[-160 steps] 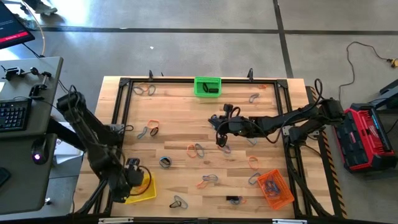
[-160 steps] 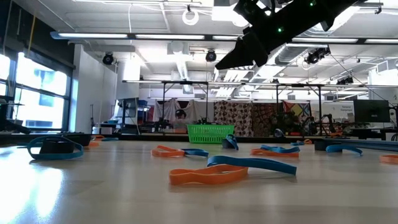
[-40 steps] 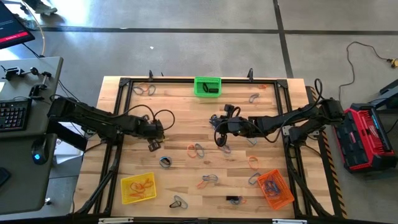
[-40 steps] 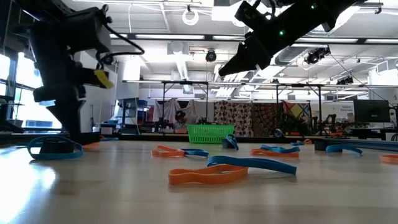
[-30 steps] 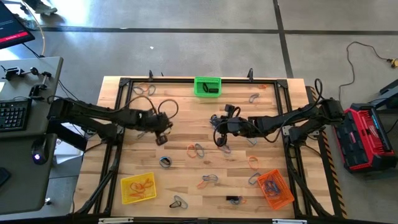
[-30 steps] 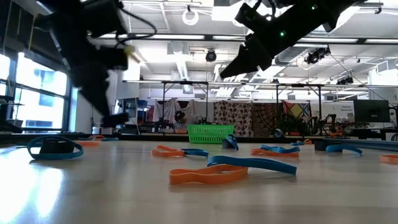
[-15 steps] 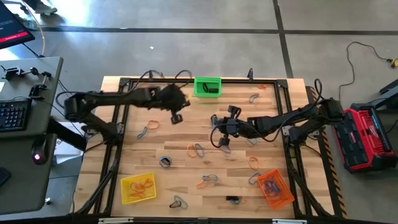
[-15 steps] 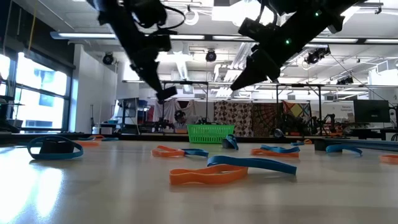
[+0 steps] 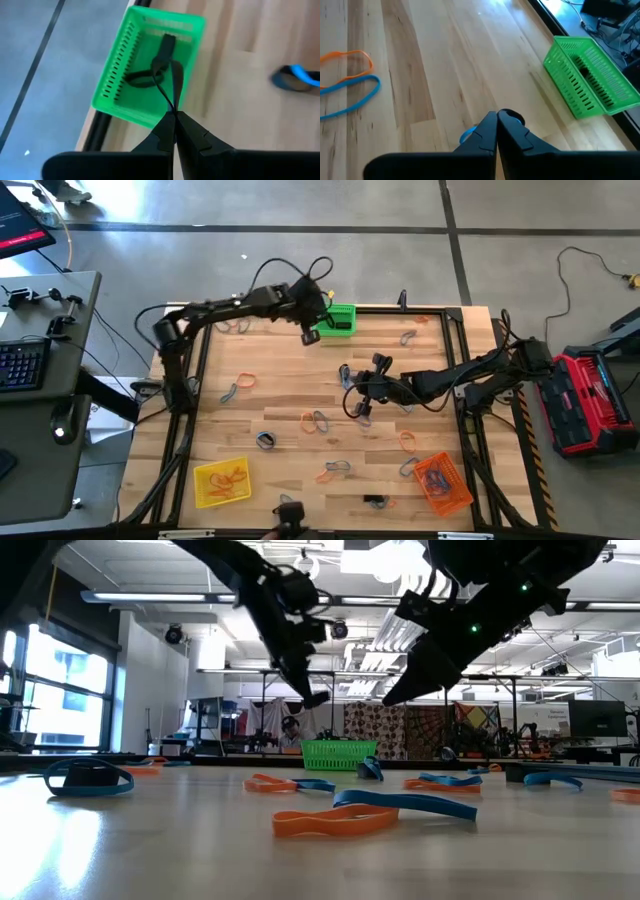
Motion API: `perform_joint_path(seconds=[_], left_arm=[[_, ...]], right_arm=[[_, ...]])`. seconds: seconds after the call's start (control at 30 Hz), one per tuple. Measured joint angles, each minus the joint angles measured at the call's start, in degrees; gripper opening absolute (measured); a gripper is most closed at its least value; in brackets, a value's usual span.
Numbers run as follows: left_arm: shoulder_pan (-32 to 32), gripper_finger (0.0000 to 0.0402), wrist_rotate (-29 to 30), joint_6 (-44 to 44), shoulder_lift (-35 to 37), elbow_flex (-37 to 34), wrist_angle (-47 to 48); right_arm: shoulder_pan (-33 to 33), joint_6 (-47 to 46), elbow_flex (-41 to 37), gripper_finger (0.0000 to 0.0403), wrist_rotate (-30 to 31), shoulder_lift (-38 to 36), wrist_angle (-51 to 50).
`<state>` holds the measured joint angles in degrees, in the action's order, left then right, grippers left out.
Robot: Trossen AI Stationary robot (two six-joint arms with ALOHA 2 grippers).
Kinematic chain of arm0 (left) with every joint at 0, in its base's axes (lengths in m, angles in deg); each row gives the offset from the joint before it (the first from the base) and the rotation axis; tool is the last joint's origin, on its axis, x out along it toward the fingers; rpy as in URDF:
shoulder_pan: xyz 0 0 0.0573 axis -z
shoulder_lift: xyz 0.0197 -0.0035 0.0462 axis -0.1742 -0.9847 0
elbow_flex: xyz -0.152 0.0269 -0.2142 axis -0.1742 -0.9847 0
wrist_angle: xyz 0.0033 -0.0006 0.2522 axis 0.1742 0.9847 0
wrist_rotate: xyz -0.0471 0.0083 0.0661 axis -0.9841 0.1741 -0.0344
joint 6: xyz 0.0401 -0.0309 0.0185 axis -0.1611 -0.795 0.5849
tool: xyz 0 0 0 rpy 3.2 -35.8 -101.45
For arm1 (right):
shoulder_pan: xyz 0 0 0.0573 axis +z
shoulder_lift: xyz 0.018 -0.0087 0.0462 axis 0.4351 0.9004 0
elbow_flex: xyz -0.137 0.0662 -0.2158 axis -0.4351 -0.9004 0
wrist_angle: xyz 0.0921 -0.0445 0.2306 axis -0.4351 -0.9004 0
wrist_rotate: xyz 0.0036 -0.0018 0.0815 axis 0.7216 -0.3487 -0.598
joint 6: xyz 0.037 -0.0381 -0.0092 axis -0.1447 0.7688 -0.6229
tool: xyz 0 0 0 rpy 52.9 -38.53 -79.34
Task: Sort rubber bands into baskets
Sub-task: Put the black rubber band into the green bin
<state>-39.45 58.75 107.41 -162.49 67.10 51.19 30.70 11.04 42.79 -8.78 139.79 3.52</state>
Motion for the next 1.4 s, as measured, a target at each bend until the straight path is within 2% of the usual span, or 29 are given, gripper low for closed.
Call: perform_joint_path(seconds=[0.27,0.5,1.03,1.4], left_arm=[[-2.47,0.0,-0.09,5.06,-9.9,9.11,2.63],[-3.22,0.0,0.27,9.76,-15.52,12.14,3.2],[-3.34,0.0,-3.99,14.43,-17.4,12.38,3.43],[-3.06,0.0,-2.4,15.45,-19.27,12.36,3.05]], right_arm=[[0.0,0.12,0.0,0.0,0.21,0.0,0.08],[0.0,0.13,0.0,0.0,0.63,0.0,0.09],[0.0,0.2,0.0,0.0,0.57,0.02,0.09],[0.0,0.2,0.02,0.0,0.33,0.04,0.07]])
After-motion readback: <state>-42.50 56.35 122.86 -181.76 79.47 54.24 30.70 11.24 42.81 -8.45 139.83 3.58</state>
